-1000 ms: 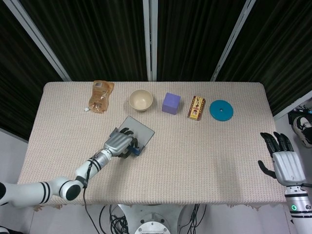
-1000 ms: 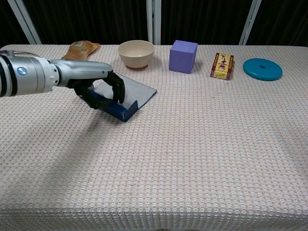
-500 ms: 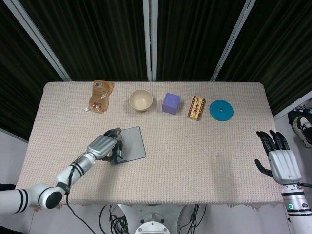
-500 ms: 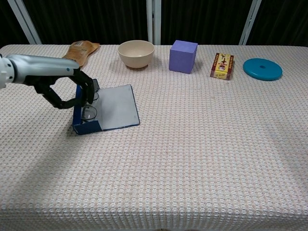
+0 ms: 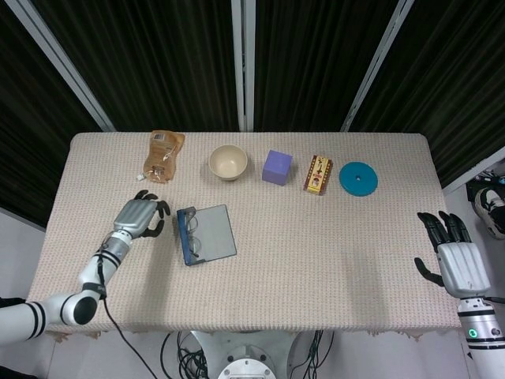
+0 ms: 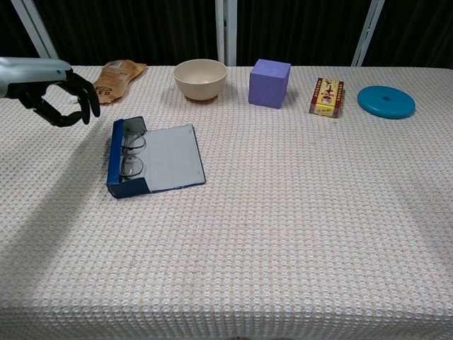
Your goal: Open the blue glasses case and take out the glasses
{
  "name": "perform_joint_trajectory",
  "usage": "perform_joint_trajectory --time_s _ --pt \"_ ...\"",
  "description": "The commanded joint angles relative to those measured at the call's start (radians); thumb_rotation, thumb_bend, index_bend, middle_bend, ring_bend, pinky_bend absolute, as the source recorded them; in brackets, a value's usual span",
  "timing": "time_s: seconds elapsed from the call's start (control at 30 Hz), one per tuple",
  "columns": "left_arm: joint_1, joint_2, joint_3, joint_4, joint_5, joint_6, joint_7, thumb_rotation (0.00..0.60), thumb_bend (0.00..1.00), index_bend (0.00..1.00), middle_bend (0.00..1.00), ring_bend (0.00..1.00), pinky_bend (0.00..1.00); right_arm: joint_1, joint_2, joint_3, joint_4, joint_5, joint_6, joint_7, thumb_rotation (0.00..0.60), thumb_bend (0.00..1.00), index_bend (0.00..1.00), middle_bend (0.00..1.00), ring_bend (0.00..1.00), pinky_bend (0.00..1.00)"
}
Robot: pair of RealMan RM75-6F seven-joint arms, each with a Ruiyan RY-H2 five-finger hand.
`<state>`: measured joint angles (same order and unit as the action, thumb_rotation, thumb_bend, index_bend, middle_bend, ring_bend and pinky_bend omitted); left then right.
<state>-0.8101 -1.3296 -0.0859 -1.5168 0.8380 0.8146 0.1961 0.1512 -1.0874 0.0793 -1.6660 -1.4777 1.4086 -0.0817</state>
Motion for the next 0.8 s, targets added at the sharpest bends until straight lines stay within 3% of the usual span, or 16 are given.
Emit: perform_joint_trajectory --time_s 0.03,0.33,0.8 --pt "-0.003 -0.036 -0.010 0.055 -0.058 -0.029 0.010 0.597 0.52 0.35 0.39 0.13 0.05 -0.001 0.000 -0.001 0.001 -0.001 0.001 0.001 0.600 0.24 0.04 0.13 0.00 0.01" --pt "-0.032 -0.090 -0.043 0.114 -0.076 -0.105 -0.024 0.592 0.52 0.32 0.39 0.13 0.05 -0.006 -0.002 -0.003 0.006 0.002 0.005 0.002 0.600 0.24 0.04 0.13 0.00 0.01" --pt "-0.149 -0.152 -0.097 0.063 0.000 -0.211 -0.035 0.592 0.52 0.32 0.40 0.13 0.05 -0.020 -0.003 -0.003 0.009 0.011 0.022 0.000 0.600 0.24 0.04 0.13 0.00 0.01"
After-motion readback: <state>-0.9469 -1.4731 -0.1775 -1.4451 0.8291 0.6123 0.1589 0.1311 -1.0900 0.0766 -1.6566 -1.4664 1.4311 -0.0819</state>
